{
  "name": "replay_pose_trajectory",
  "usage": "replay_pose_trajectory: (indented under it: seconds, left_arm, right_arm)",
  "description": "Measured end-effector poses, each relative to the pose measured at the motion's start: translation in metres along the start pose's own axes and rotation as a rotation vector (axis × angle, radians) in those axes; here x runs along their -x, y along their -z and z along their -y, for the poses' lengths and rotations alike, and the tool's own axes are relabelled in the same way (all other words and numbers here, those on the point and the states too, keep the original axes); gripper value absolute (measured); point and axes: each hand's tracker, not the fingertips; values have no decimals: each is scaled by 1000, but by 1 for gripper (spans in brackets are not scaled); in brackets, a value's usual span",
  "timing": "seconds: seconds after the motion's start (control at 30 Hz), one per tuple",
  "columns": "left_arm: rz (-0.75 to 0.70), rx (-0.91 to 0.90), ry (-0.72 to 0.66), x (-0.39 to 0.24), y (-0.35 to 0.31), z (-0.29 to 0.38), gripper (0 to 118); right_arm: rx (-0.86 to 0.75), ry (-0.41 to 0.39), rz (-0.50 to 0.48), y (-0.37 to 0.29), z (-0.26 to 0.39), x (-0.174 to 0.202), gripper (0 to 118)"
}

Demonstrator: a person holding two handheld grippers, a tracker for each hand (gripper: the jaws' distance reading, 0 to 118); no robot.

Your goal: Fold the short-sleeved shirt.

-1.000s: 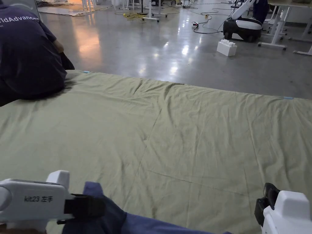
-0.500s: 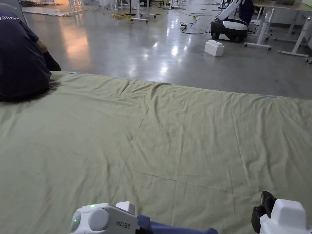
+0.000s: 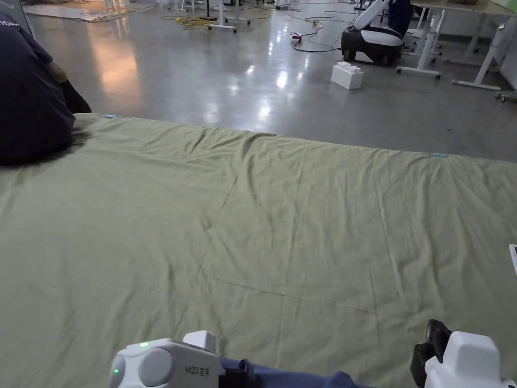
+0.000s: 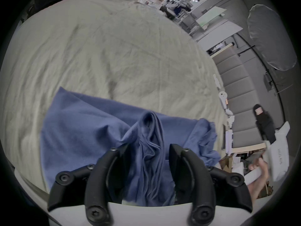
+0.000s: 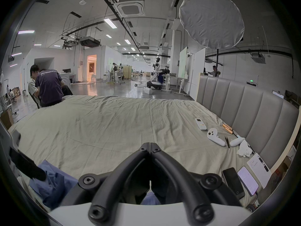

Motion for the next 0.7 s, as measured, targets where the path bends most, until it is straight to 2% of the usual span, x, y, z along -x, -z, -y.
replay_pose_trajectory:
  seconds: [0.13, 0.27, 0.37, 0.47, 0.7]
  left_arm:
    - [67, -74, -4, 7, -39, -9, 49]
    - [-13, -107, 34, 16, -56, -8, 23]
    - [-70, -51, 52, 21, -44, 0, 23]
    - [-28, 11, 45, 20, -22, 13, 17]
    - [5, 124, 87, -7, 28, 37, 13]
  right_arm:
    - [0, 1, -4, 1, 0, 1, 0]
    - [3, 7, -7, 1, 1, 2, 0]
    - [6, 12, -12, 2, 2, 3, 0]
    - [10, 13, -15, 2, 4, 4, 0]
    - [20, 12, -14, 0, 7, 2, 0]
